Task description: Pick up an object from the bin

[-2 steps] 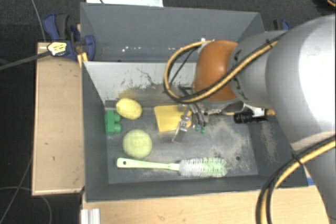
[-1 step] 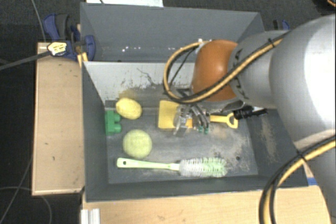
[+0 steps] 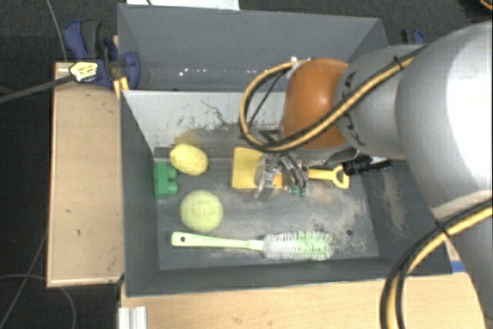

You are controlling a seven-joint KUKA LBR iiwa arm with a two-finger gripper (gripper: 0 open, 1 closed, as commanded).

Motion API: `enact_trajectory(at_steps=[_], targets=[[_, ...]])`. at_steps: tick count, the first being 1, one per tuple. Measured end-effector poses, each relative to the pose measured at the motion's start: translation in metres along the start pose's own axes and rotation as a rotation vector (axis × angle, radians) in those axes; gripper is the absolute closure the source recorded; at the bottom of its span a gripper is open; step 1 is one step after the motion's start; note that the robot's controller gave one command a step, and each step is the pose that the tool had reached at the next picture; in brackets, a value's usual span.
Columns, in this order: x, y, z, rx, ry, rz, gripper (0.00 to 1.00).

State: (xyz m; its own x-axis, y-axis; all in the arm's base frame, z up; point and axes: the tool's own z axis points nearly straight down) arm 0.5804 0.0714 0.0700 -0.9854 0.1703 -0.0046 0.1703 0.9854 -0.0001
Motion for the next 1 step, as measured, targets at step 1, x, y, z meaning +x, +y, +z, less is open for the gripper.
enact_trajectory(at_steps=[1], targets=[[0.0027, -0.0009, -0.0173, 0.002, 0.008, 0.000, 1.00]])
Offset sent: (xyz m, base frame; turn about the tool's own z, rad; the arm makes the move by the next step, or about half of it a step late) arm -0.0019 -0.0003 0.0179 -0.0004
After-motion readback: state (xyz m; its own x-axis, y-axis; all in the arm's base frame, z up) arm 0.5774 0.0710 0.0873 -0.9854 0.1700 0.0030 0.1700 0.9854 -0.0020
